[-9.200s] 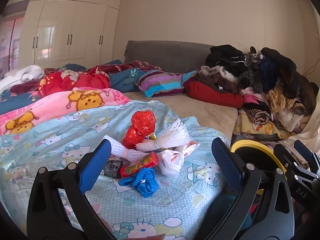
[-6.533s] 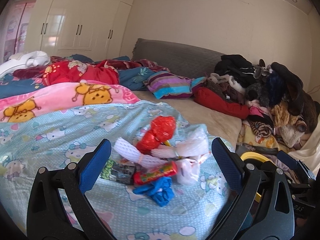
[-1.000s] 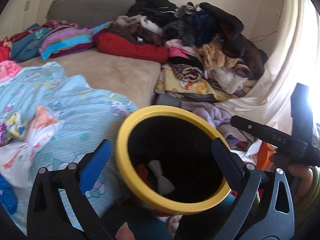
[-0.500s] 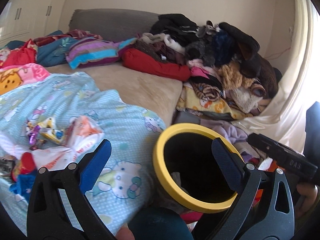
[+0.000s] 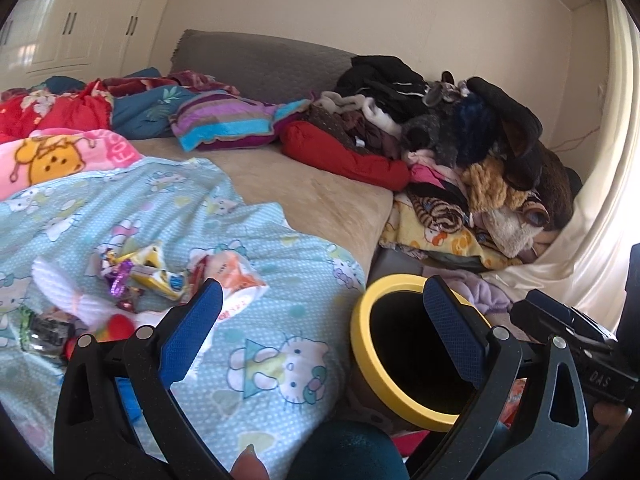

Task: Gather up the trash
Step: 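Move the left tool back over the remaining trash on the blanket, then grasp the white mesh net with the left tool while the right tool grasps the white plastic bag, then lift the white mesh net and white bag and carry both over the yellow bin, then open the left tool and the right tool to drop both items into the bin, then move both tools back over the remaining candy wrappers on the blanket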

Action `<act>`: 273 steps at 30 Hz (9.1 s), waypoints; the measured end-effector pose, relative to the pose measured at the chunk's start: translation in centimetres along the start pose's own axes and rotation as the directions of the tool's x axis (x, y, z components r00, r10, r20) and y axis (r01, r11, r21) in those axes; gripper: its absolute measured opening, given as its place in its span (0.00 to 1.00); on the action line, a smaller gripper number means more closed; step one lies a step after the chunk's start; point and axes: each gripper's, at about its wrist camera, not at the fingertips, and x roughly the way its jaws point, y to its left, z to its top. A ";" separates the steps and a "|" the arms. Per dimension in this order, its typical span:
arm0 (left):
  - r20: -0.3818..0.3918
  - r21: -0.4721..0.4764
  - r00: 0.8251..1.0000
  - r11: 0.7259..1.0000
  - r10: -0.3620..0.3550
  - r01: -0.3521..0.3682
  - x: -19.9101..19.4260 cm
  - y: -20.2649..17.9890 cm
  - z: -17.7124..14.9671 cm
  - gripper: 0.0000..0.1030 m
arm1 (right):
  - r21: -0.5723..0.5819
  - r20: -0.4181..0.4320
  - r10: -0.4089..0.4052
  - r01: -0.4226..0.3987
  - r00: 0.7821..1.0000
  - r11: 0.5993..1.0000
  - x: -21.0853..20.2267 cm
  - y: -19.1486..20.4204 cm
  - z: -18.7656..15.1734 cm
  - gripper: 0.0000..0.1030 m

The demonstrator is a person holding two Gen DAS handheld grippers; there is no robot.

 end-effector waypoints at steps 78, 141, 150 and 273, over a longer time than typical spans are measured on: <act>-0.151 -0.370 0.955 0.881 0.255 -0.294 0.9 24.0 -0.4 0.52 | 0.390 -0.406 0.390 -0.230 0.826 0.892 20.6 15.4 -4.7 0.46; 0.094 -0.126 0.986 0.984 0.139 -0.127 -5.1 9.9 4.2 0.10 | 0.182 -0.252 0.207 -0.164 0.945 0.970 9.1 6.0 -0.7 0.39; 0.095 -0.087 0.990 0.992 0.104 -0.096 -4.5 7.4 4.2 0.10 | 0.141 -0.240 0.179 -0.148 0.954 0.979 6.9 3.4 0.7 0.39; 0.070 0.079 0.992 0.991 0.101 -0.106 -0.1 -0.2 0.7 0.89 | 0.023 -0.130 0.004 -0.001 0.992 1.000 2.5 -1.3 -1.1 0.83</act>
